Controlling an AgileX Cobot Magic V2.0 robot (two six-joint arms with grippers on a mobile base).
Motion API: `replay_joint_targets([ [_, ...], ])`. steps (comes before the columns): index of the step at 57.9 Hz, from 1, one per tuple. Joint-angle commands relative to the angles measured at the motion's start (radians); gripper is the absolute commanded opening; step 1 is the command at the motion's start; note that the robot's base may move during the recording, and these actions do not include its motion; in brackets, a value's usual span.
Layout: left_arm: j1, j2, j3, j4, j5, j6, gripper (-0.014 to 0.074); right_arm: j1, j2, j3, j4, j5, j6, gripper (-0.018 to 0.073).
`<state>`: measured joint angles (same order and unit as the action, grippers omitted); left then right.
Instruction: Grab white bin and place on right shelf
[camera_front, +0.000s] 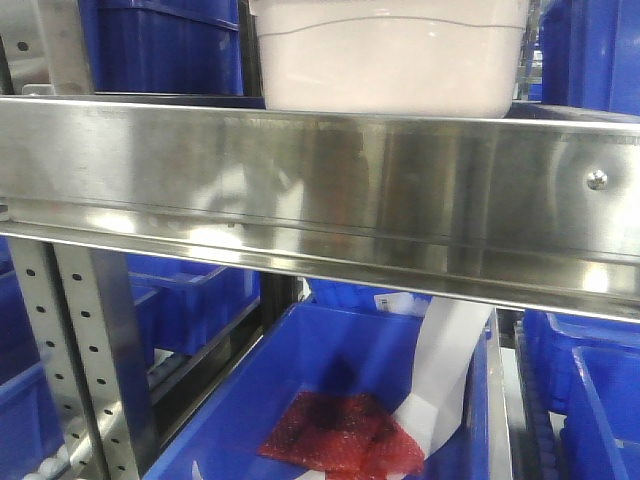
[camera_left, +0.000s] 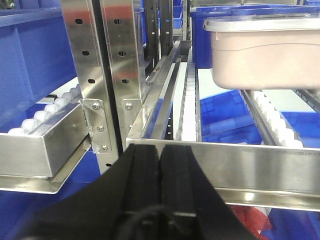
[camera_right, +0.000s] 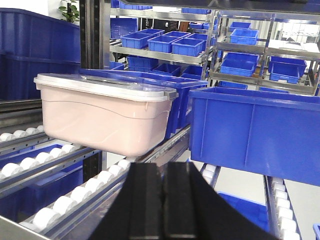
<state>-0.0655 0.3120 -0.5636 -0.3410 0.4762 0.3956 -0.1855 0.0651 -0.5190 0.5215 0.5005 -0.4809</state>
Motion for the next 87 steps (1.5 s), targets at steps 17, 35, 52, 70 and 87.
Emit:
replay_joint_targets([
  [17,-0.003,-0.087,0.116,0.119,-0.180,-0.191,-0.0117,0.000,0.013,-0.022,0.021,-0.085,0.000,0.0069],
  [35,-0.003,-0.337,0.528,0.135,-0.461,-0.223,-0.0117,0.000,0.013,-0.022,0.021,-0.085,0.000,0.0069],
  [52,-0.003,-0.334,0.602,0.181,-0.498,-0.223,-0.0117,0.000,0.013,-0.022,0.021,-0.085,0.000,0.0069],
  [70,-0.003,-0.334,0.602,0.216,-0.548,-0.314,-0.0117,0.000,0.013,-0.022,0.021,-0.085,0.000,0.0069],
  [87,-0.003,-0.334,0.602,0.240,-0.548,-0.346,-0.0117,0.000,0.013,-0.022,0.021,-0.085,0.000,0.0069],
])
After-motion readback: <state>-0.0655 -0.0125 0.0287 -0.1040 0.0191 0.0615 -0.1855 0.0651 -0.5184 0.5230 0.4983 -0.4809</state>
